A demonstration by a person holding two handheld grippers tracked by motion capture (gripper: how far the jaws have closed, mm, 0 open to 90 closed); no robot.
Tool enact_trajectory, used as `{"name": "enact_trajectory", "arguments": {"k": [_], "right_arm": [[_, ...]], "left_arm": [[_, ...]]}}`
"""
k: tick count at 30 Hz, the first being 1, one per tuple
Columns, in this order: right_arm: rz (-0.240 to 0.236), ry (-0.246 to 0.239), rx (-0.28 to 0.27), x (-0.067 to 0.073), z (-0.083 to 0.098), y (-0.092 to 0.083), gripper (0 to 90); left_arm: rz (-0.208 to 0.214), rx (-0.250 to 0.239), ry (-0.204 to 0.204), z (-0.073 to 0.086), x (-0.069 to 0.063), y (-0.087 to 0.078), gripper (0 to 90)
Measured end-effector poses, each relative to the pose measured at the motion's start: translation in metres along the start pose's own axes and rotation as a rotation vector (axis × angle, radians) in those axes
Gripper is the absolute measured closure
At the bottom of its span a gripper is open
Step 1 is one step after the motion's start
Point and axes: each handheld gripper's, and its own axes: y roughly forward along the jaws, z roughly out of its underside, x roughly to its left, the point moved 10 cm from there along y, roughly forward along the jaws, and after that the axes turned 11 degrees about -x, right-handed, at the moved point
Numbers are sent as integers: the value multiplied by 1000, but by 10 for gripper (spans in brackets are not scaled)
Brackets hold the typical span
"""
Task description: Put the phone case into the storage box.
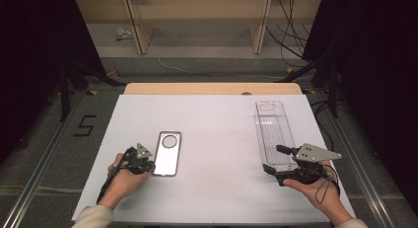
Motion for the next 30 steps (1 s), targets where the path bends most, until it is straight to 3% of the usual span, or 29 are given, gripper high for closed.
{"name": "enact_trajectory", "arguments": {"k": [14, 18, 19, 20, 22, 23, 24, 25, 26, 27, 30], "right_arm": [[-2, 0, 0, 0, 0, 0, 183], [-2, 1, -1, 0, 0, -1, 183], [-2, 1, -1, 0, 0, -1, 183], [-2, 3, -1, 0, 0, -1, 183], [-2, 3, 0, 0, 0, -1, 183], [-2, 3, 0, 0, 0, -1, 183], [-1, 1, -2, 0, 0, -1, 183], [-1, 1, -2, 0, 0, -1, 183], [-2, 1, -1, 1, 0, -1, 182], [-2, 1, -1, 1, 0, -1, 182], [0, 2, 1, 1, 0, 0, 182]], "left_arm": [[-15, 1, 20, 0, 3, -1, 887], [-30, -50, 29, -12, 10, -10, 729], [-31, -57, 34, -15, 11, -13, 729], [-22, -63, 43, -18, 11, -16, 563], [-7, -94, 69, -26, 9, -21, 447], [5, -99, 90, -29, 8, -23, 447], [26, -96, 110, -31, 5, -25, 344], [51, -90, 131, -33, 1, -27, 344], [91, -91, 187, -37, -6, -29, 271], [91, -91, 187, -37, -6, -29, 253], [132, -72, 284, -41, -15, -29, 228]]}}
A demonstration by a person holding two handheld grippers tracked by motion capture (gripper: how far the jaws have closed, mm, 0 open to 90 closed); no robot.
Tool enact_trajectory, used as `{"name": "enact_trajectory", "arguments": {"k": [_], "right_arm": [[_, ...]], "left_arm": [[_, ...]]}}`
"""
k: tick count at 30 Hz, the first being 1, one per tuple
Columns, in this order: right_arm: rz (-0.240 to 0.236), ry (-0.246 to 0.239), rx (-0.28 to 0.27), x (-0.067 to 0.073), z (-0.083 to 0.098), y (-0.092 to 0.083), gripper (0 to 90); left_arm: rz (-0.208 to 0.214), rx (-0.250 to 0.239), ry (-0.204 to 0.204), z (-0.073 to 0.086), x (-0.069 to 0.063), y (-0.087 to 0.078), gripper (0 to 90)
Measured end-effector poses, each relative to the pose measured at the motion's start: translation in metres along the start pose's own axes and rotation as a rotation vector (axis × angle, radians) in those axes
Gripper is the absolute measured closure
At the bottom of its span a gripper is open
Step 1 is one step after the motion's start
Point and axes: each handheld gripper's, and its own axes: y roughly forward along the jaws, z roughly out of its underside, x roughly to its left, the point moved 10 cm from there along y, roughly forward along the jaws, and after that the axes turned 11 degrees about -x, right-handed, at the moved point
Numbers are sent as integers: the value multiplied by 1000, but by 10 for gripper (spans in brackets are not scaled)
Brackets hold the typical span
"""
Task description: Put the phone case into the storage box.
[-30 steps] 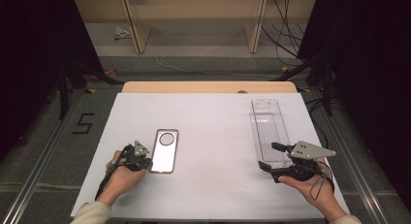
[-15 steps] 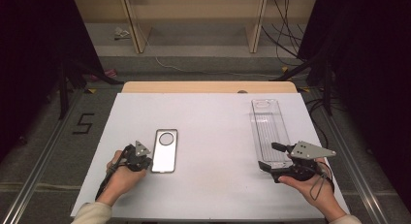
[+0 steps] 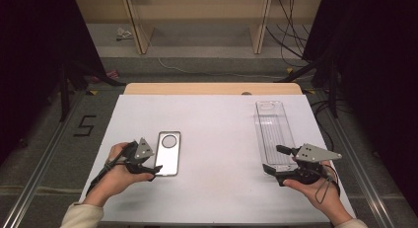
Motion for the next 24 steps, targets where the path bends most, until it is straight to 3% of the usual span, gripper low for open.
{"name": "enact_trajectory", "arguments": {"k": [5, 15, 21, 24], "right_arm": [[4, 2, -2, -1, 0, -1, 182], [3, 2, 0, -1, 0, -1, 182], [3, 2, -1, -1, 0, -1, 182], [3, 2, -2, -1, 0, -1, 182]], "left_arm": [[67, 19, 72, -9, -9, 6, 203], [119, 138, 282, 0, -14, 14, 230], [168, 188, 405, 6, -21, 23, 248], [172, 203, 467, 7, -20, 29, 256]]}}
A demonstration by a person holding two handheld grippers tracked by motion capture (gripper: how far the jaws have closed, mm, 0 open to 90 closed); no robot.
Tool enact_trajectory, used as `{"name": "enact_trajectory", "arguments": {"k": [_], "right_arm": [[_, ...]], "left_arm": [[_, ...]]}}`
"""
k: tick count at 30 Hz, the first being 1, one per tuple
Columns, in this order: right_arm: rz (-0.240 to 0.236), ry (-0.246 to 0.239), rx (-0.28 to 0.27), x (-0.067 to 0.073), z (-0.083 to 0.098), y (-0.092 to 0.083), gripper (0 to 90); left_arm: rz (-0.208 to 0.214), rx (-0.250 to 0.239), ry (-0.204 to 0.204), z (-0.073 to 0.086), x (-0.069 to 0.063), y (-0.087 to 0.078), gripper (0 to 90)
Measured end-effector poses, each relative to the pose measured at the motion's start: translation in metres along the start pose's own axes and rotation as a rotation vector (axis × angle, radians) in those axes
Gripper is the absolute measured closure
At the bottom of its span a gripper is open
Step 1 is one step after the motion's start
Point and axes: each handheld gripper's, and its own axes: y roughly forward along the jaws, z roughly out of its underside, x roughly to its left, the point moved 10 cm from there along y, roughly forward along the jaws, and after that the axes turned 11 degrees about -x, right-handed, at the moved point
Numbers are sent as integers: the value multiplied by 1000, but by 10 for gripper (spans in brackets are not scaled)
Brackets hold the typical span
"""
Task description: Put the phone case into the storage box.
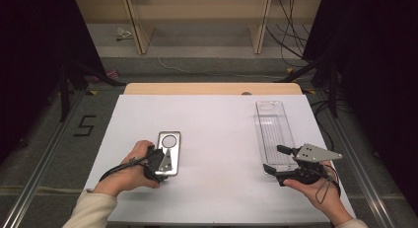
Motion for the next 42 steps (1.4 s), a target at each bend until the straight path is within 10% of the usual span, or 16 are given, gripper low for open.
{"name": "enact_trajectory", "arguments": {"k": [33, 42], "right_arm": [[-7, -1, 4, 1, 1, 0, 182], [-8, -3, 4, 1, 1, 0, 182]], "left_arm": [[43, 38, 98, 0, -4, 11, 336], [98, 46, 104, 0, -10, 10, 494]]}}
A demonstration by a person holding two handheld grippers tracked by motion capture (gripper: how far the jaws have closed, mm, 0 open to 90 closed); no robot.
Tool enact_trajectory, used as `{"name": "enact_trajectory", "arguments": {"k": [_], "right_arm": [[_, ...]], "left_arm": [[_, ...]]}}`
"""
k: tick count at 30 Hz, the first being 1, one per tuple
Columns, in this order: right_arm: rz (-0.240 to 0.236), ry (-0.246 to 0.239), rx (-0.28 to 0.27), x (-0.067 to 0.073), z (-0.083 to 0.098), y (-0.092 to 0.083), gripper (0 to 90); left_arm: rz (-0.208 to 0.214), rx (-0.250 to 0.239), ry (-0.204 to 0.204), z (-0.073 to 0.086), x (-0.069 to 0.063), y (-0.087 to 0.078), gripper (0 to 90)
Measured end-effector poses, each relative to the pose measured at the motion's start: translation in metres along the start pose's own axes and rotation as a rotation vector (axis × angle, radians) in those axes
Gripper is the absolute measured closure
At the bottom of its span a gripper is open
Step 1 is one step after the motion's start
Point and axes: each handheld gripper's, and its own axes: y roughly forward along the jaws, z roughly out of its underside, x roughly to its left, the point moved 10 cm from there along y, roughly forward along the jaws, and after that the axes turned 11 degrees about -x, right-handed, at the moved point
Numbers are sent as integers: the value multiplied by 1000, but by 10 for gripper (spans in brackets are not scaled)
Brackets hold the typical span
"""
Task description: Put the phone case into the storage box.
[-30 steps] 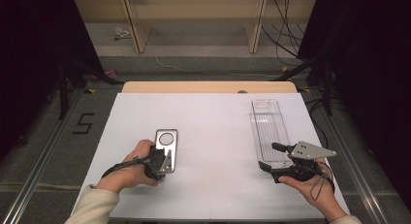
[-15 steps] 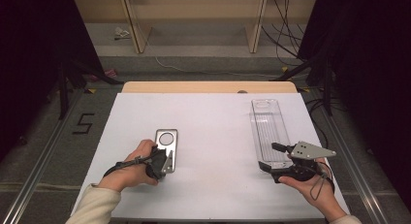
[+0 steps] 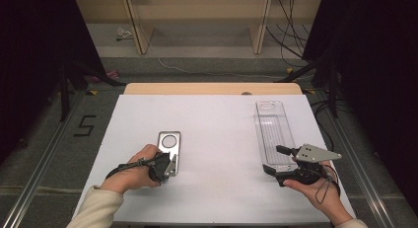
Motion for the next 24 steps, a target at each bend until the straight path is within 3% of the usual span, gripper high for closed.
{"name": "enact_trajectory", "arguments": {"k": [10, 24], "right_arm": [[-2, -1, -1, 0, 0, 0, 182], [-3, -2, 0, 1, 0, 0, 182]], "left_arm": [[48, 20, 31, -2, -3, 0, 586], [81, 22, 5, -1, -6, 0, 693]]}}
